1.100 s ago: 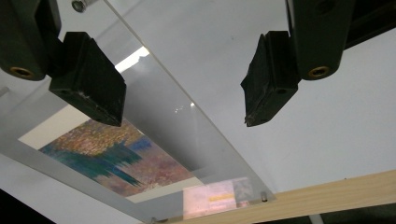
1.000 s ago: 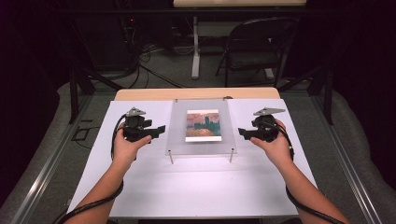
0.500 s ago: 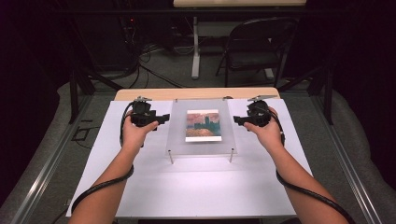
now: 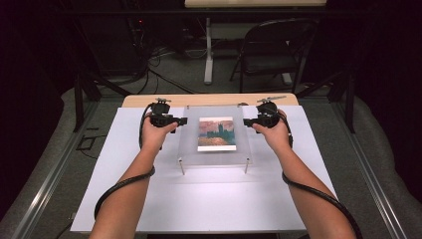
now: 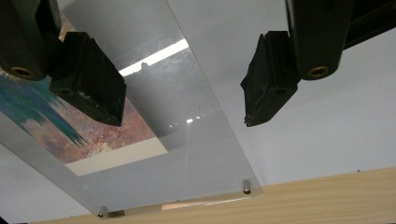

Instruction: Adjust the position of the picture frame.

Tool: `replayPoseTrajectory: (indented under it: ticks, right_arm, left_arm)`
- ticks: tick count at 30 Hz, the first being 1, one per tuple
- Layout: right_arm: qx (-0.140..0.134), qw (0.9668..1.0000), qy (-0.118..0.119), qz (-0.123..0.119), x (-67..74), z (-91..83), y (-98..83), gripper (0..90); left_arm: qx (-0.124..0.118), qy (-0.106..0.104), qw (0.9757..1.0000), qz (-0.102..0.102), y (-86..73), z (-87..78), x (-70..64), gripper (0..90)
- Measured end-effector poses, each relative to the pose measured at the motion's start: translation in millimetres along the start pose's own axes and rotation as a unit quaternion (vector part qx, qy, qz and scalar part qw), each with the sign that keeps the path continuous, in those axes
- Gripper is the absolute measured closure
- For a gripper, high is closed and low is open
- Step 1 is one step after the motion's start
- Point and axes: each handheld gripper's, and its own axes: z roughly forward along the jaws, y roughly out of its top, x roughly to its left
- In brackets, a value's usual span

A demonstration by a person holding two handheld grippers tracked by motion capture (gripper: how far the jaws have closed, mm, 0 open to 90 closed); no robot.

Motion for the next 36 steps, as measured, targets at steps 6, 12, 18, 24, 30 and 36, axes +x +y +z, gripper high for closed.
replayPoseTrajectory:
  ticks: [6,12,18,24,30,36]
  right_arm:
    - [0.002,0.9997,0.013,0.019,2.7,7.5,1.0,30.9]
    - [0.007,0.9994,0.028,0.022,7.7,14.4,-0.7,31.3]
    - [0.017,0.9984,0.043,0.032,11.7,23.6,-5.1,31.2]
    - [0.026,0.9977,0.049,0.039,13.5,31.2,-8.5,31.2]
    - [0.035,0.9968,0.054,0.046,15.0,34.7,-10.7,31.2]
    - [0.037,0.9966,0.055,0.049,14.7,36.7,-10.9,31.2]
  left_arm:
    - [0.010,-0.004,0.9999,0.002,0.0,13.3,-5.1,30.2]
    - [0.013,-0.010,0.9998,-0.007,-3.7,25.0,-6.8,30.2]
    - [0.022,-0.014,0.9996,-0.014,-8.3,32.8,-7.2,30.3]
    - [0.022,-0.018,0.9994,-0.019,-12.6,37.8,-7.1,30.3]
    - [0.027,-0.017,0.9992,-0.025,-16.4,40.3,-4.1,30.4]
    - [0.024,-0.021,0.9990,-0.032,-18.6,41.4,-1.8,30.1]
